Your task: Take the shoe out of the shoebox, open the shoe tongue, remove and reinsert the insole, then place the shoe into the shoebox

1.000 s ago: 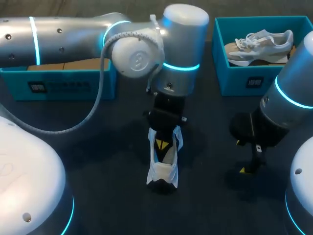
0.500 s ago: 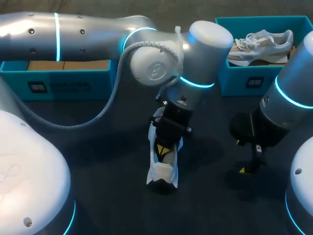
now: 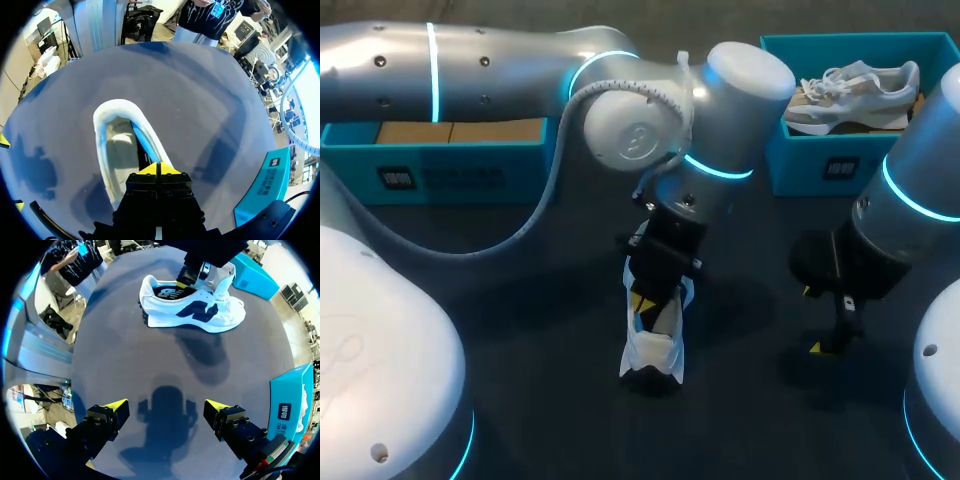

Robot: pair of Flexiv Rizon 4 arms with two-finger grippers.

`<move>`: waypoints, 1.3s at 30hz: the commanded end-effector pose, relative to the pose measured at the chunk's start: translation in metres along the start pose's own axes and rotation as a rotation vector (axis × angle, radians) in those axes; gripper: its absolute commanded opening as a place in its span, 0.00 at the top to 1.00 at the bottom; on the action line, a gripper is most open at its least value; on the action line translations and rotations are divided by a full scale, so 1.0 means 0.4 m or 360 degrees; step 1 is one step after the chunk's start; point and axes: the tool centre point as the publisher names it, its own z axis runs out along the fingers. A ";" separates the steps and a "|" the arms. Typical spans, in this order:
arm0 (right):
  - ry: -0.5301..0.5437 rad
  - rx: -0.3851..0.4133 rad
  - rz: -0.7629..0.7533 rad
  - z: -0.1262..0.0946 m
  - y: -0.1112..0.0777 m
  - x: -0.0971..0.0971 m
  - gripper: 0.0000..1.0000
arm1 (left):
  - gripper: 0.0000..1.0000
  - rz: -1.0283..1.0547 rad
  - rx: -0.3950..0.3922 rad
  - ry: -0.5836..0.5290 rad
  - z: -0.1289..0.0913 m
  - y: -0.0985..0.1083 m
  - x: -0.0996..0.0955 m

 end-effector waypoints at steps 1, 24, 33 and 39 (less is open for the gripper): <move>-0.0005 -0.0002 0.0001 0.000 -0.001 0.004 0.00 | 1.00 0.0013 0.0001 0.0014 0.012 -0.003 0.000; -0.0005 -0.0002 0.0001 0.000 -0.001 0.004 0.00 | 1.00 0.0079 0.0014 -0.0027 0.085 -0.014 -0.010; -0.0005 -0.0002 0.0001 0.000 -0.001 0.004 0.00 | 1.00 0.0138 -0.0015 -0.0047 0.046 -0.031 -0.008; -0.0005 -0.0002 0.0001 0.000 -0.001 0.004 0.00 | 1.00 0.0164 0.0023 -0.0008 0.070 -0.040 -0.019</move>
